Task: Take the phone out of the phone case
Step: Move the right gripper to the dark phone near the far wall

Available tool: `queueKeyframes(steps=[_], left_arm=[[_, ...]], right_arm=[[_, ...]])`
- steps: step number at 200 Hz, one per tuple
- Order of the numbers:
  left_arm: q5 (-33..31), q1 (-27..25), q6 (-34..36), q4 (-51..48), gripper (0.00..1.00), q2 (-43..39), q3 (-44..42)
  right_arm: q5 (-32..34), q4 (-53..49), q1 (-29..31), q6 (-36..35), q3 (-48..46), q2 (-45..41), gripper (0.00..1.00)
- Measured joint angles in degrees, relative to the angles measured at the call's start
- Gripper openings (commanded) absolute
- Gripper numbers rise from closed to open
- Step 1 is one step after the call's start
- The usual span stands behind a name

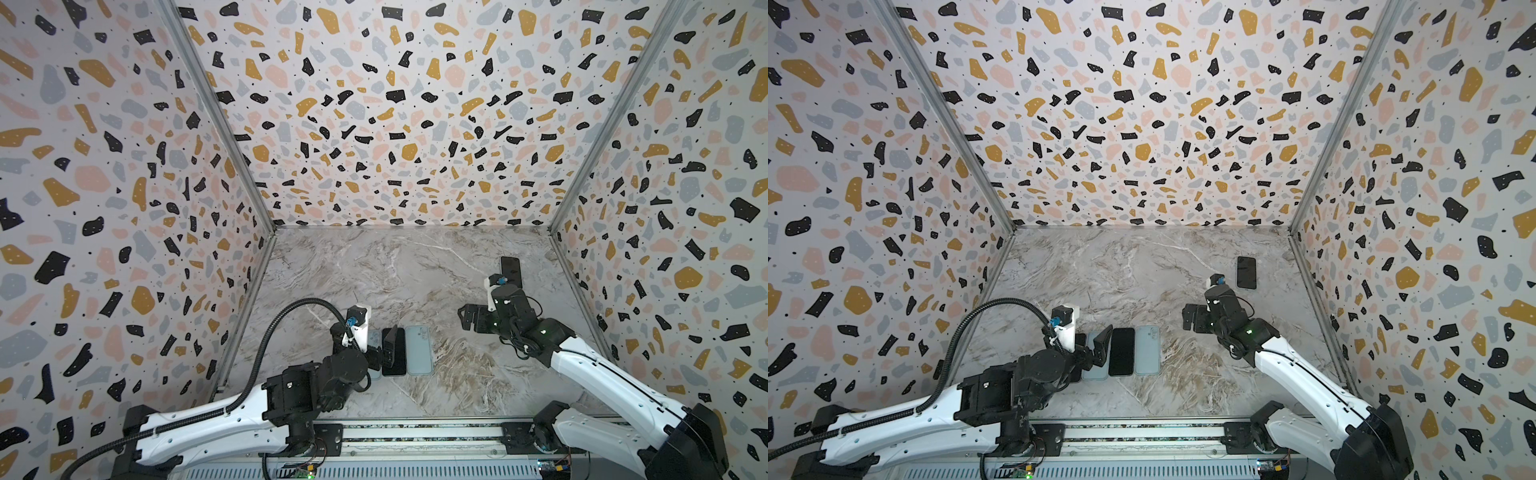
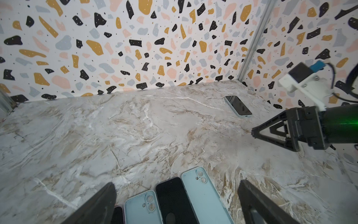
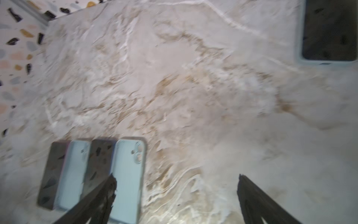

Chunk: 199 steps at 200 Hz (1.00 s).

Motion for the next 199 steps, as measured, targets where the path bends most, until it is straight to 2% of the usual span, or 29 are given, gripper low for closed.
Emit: queueKeyframes(steps=[28,53,103,143,199], left_arm=[[5.57,5.64,-1.01,2.36,1.00,3.63,-0.17],[9.46,9.55,-1.40,3.52,0.99,7.63,0.02],[13.81,12.92,-0.96,4.04,0.99,15.28,1.49],[16.92,14.95,0.22,6.67,1.00,18.67,2.89],[20.33,16.35,1.57,9.79,1.00,24.35,4.07]], right_arm=[[3.58,-0.72,-7.21,-5.16,0.52,0.20,0.99],[3.69,-0.22,-13.27,-10.25,1.70,1.86,1.00],[0.13,4.52,-25.97,-19.45,9.16,14.71,1.00],[-2.60,8.00,-29.99,-23.89,14.53,27.23,0.99],[-5.09,9.66,-31.26,-25.90,23.85,42.56,0.97]])
